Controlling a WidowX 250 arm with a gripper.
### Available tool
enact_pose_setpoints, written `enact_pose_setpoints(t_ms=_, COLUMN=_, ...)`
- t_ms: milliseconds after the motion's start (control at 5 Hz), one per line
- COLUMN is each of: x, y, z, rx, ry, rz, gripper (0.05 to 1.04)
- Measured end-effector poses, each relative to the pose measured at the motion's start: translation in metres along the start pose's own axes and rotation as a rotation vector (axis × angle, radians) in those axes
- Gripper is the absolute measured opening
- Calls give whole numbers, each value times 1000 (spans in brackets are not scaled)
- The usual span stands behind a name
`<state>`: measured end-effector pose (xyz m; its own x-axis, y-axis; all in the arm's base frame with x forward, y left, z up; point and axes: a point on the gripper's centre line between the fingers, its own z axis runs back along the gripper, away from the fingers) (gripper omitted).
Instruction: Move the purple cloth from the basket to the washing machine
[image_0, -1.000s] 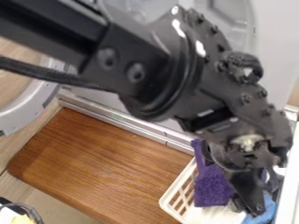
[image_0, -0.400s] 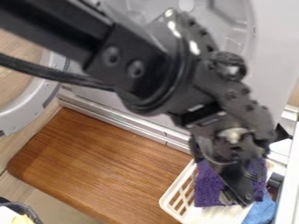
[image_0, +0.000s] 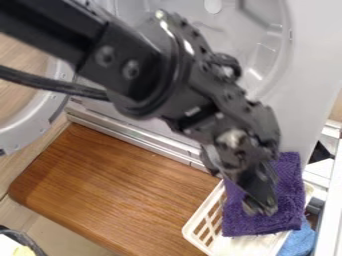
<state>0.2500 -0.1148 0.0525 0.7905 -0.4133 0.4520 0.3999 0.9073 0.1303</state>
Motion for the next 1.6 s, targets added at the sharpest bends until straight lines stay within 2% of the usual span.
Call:
enact_pose_setpoints(t_ms=400, x=11, y=26, z=-27, rx=3, ry=-1, rz=64, gripper=1000)
enact_pose_setpoints(t_ms=600, x=15, y=29, z=-49, rx=-8, ry=27, rz=44, gripper=1000)
enact_pose_setpoints(t_ms=800, x=21, y=28, z=-63, rx=-5, ry=42, rz=16, gripper=949)
enact_pose_setpoints(t_ms=1000, x=29, y=15, z=-68, rx=13, ry=58, rz=-57, gripper=671)
enact_pose_setpoints(t_ms=1200, x=28, y=6, z=-70, rx=-6, ry=70, rz=-63, gripper=378)
enact_pose_setpoints(t_ms=1400, x=28, y=0, z=-69, rx=-15, ry=71, rz=-88, gripper=180)
enact_pose_setpoints(t_ms=1600, x=29, y=-2, z=-58, rx=-8, ry=52, rz=-100, gripper=88)
